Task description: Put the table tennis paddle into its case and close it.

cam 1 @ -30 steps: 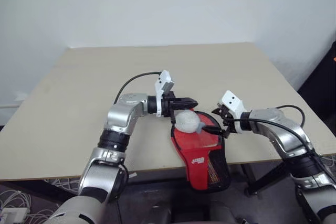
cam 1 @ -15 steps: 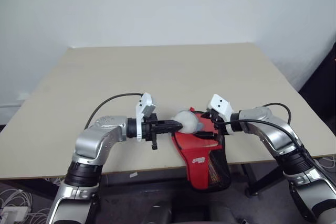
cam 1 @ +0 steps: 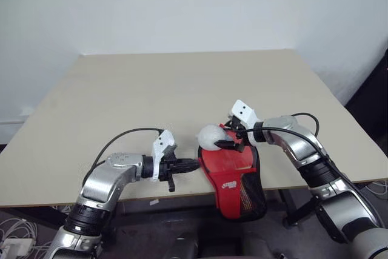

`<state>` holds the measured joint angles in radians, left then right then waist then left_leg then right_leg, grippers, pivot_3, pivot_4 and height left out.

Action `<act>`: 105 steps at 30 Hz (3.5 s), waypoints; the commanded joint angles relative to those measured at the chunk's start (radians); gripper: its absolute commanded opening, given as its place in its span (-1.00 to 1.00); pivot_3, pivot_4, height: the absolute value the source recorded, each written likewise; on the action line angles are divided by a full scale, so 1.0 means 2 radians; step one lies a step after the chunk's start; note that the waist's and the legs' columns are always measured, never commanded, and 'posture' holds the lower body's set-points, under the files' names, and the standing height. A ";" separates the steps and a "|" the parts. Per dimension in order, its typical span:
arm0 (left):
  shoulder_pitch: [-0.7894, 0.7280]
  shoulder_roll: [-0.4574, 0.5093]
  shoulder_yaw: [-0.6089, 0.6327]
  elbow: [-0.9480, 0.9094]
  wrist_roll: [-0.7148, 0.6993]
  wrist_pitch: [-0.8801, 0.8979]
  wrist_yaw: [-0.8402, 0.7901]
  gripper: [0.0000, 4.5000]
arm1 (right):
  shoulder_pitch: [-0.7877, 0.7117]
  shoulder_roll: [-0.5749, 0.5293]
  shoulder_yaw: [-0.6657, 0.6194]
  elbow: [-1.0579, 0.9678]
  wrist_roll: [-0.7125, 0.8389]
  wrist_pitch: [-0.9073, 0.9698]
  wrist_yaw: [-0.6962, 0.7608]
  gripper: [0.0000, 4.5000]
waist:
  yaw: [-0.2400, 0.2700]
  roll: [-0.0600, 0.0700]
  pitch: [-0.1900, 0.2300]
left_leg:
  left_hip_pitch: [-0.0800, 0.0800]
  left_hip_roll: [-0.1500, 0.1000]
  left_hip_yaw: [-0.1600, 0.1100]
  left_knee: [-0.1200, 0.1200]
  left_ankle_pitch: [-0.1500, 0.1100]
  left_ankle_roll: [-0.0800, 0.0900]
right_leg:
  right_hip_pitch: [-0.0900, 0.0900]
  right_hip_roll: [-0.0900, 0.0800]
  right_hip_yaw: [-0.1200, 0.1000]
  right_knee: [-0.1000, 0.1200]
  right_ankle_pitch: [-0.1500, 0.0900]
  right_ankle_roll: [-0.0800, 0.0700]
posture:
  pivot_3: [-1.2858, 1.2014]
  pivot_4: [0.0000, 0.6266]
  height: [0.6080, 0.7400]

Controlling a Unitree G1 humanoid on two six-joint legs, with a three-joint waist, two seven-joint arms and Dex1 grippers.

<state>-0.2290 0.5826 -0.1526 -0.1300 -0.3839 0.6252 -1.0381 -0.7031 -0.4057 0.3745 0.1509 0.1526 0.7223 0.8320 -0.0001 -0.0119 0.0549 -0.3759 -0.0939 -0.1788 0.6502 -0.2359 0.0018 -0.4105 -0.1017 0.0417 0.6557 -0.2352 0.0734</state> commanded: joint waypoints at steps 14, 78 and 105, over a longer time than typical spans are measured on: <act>-0.096 -0.099 -0.052 0.081 0.048 -0.103 0.025 -0.90 | -0.067 0.023 -0.028 0.131 -0.028 -0.071 -0.008 -0.99 | -0.002 0.001 0.000 | 0.000 0.000 0.000 0.000 0.000 0.000 | 0.000 0.000 0.000 0.001 0.000 0.000 | 0.03 -1.00 0.36; -0.153 -0.167 -0.104 0.323 0.152 -0.218 0.012 -0.90 | 0.294 -0.313 -0.217 -0.200 0.055 -0.007 0.134 -0.99 | 0.005 0.006 -0.004 | 0.000 0.000 0.001 0.006 -0.002 0.003 | 0.004 -0.002 0.000 0.001 -0.002 0.003 | 0.03 -1.00 0.36; -0.183 -0.185 -0.093 0.375 0.157 -0.236 0.003 -0.90 | 0.582 -0.402 -0.357 -0.399 0.139 -0.065 0.287 -0.99 | 0.008 0.004 -0.003 | 0.001 0.000 0.001 0.007 -0.005 0.003 | 0.009 -0.005 -0.002 -0.001 -0.004 0.006 | 0.03 -1.00 0.36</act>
<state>-0.6002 0.1985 -0.3357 0.5860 -0.0997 0.1355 -1.0348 0.4507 -1.1953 -0.3074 -0.6119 0.4286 0.6044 1.3845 0.0158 -0.0046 0.0497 -0.3749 -0.0947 -0.1766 0.6652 -0.2450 0.0071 -0.3933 -0.1118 0.0378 0.6542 -0.2423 0.0855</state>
